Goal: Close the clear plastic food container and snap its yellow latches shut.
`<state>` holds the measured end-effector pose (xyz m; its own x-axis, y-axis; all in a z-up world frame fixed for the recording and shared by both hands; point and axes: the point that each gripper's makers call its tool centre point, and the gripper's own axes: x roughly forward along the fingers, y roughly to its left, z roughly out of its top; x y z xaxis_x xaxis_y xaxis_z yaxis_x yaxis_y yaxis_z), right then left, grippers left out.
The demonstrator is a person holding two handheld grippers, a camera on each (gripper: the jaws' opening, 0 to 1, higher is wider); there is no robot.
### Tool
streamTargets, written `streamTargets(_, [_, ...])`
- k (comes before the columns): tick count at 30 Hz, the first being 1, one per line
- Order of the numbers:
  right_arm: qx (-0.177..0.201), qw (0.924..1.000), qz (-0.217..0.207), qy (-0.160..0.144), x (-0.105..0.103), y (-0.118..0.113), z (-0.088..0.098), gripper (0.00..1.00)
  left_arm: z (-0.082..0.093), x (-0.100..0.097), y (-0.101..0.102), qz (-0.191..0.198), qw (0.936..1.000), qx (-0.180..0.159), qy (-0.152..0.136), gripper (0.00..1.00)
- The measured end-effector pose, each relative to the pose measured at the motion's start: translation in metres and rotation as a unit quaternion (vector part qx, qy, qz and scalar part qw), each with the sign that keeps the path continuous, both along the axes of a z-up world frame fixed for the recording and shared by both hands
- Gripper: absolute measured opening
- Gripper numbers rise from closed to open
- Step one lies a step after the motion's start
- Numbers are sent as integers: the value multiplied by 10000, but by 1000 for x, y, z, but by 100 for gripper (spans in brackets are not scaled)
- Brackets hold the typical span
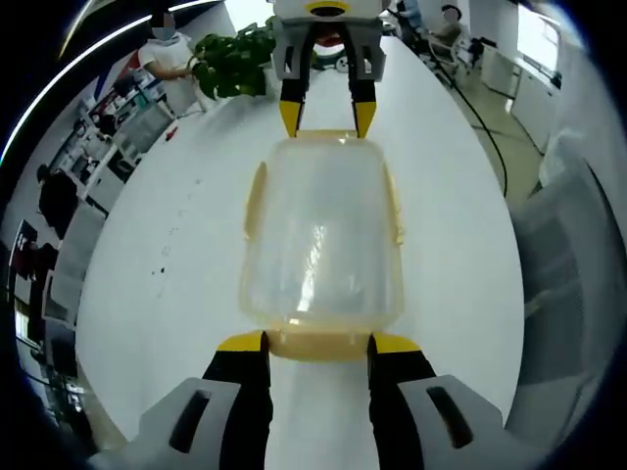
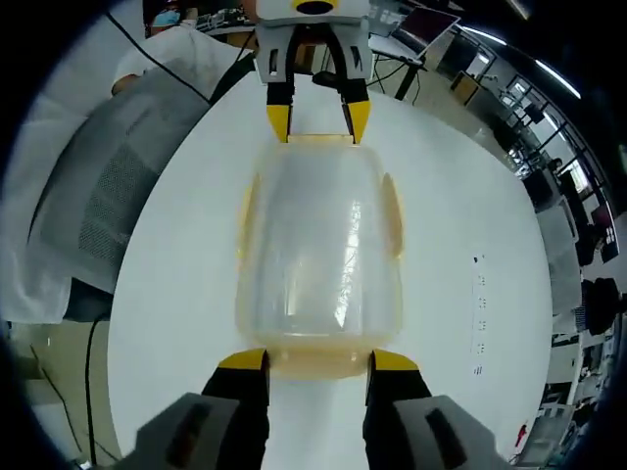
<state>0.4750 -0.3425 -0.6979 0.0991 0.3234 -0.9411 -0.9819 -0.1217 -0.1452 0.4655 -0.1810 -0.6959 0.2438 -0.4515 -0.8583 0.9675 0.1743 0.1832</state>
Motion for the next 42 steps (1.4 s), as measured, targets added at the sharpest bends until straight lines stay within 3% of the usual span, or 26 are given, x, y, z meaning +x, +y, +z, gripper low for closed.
streamTargets(16, [-6,9999,-24,164,13,-23,-12,36,-6,11,-21,12,10000,38,65,36])
streamTargets(25, [32,9996,-43,270,17,-21,-21,36,-15,15,-20,65,9996,108,254,36])
streamTargets(42, [55,9988,-88,485,23,-22,-32,36,-27,24,-20,-56,9994,123,329,37])
